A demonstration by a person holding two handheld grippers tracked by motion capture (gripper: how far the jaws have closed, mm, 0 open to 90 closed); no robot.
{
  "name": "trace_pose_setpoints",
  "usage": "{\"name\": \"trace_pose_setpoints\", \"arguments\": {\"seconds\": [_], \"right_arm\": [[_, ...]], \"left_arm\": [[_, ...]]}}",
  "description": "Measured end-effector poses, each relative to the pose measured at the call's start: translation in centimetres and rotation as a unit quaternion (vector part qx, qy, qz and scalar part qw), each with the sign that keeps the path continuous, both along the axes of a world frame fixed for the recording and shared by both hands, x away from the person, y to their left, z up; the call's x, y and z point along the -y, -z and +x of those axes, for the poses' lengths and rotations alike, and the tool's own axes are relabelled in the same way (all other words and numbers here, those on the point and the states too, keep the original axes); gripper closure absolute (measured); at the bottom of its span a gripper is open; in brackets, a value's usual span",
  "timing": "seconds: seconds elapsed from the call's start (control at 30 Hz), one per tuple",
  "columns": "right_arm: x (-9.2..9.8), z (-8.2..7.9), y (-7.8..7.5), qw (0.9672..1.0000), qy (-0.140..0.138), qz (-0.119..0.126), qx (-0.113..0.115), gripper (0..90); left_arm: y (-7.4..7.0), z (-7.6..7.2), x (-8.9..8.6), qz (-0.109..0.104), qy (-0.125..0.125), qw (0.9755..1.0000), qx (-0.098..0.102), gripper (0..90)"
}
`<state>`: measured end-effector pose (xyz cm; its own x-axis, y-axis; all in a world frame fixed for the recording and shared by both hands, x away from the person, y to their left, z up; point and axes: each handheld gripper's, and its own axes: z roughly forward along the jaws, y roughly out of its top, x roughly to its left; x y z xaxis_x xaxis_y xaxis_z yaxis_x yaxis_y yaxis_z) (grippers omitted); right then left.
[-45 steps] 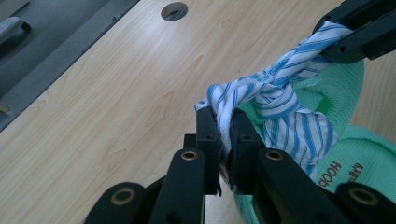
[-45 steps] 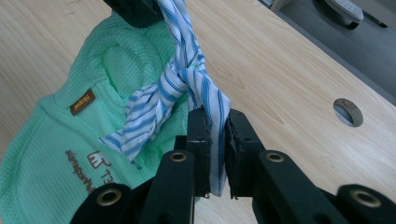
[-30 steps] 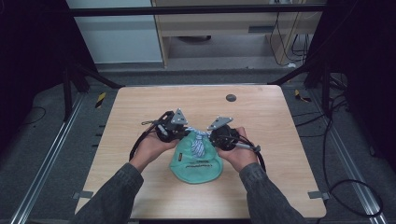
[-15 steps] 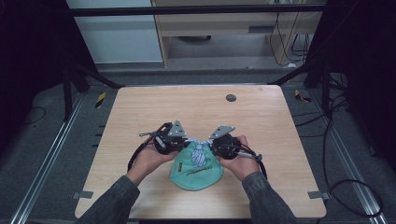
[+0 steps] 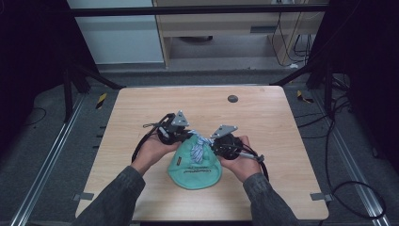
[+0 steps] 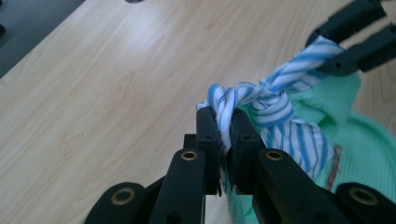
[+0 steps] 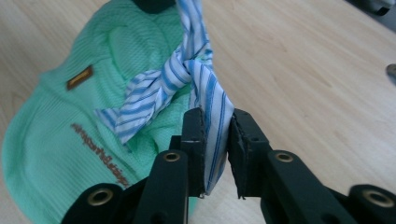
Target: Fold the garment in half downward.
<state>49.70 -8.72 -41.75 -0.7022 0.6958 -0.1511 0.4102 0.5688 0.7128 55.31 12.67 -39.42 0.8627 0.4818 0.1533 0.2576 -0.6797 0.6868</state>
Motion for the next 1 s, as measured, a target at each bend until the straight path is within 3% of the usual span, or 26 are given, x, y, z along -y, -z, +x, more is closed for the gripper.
{"name": "trace_pose_setpoints", "arguments": {"seconds": [0.13, 0.3, 0.63, 0.73, 1.0], "right_arm": [[0.1, 0.6, -0.9, 0.9998, 0.015, 0.002, 0.009, 77.9], [0.1, 0.4, -1.4, 0.9998, 0.015, -0.003, 0.015, 76.8], [-0.5, -2.4, 1.1, 0.9999, -0.008, -0.014, -0.001, 73.0], [-0.7, -3.0, 1.5, 0.9999, -0.012, -0.012, -0.003, 72.3], [-0.8, -3.5, 2.0, 0.9997, -0.02, -0.011, -0.008, 74.4]], "left_arm": [[-1.2, 1.2, 0.5, 0.001, -0.003, 1.0, 0.005, 84.1], [-1.8, -0.1, 0.6, 0.018, 0.016, 0.9996, 0.015, 82.4], [1.1, -5.0, -0.9, 0.035, 0.036, 0.9986, 0.016, 79.7], [1.5, -5.7, -1.4, 0.042, 0.028, 0.9986, 0.014, 80.6], [2.8, -6.9, -2.8, 0.038, 0.024, 0.9988, -0.017, 85.0]]}}
